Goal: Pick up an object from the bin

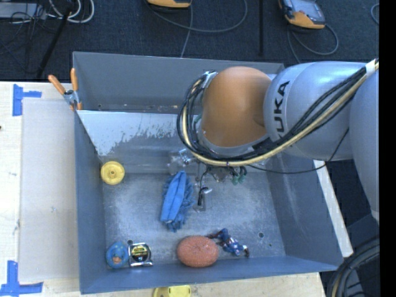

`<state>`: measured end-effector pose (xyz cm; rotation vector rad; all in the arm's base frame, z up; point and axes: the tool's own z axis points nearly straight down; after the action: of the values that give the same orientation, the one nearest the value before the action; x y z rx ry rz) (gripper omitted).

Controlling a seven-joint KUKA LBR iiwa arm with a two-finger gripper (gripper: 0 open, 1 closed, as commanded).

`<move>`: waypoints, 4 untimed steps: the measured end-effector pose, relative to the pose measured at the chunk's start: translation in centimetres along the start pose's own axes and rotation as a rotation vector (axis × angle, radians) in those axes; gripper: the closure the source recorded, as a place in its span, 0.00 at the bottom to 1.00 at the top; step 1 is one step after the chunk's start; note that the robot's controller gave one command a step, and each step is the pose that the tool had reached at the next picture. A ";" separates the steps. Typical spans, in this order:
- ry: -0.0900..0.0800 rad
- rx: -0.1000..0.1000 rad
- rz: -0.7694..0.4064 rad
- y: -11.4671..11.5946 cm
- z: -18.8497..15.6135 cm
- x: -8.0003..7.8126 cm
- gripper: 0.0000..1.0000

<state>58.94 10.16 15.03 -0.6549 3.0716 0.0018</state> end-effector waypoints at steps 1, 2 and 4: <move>0.000 0.000 0.001 0.0 0.0 0.0 0.00; -0.004 0.003 -0.053 -0.1 1.4 -0.7 0.00; -0.001 0.000 -0.243 2.1 6.0 -4.0 1.00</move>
Offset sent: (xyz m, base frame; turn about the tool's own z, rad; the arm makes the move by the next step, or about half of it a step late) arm 0.0182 0.0046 -0.0552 -0.1584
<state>61.74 13.68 9.00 -1.0212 2.9687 0.0027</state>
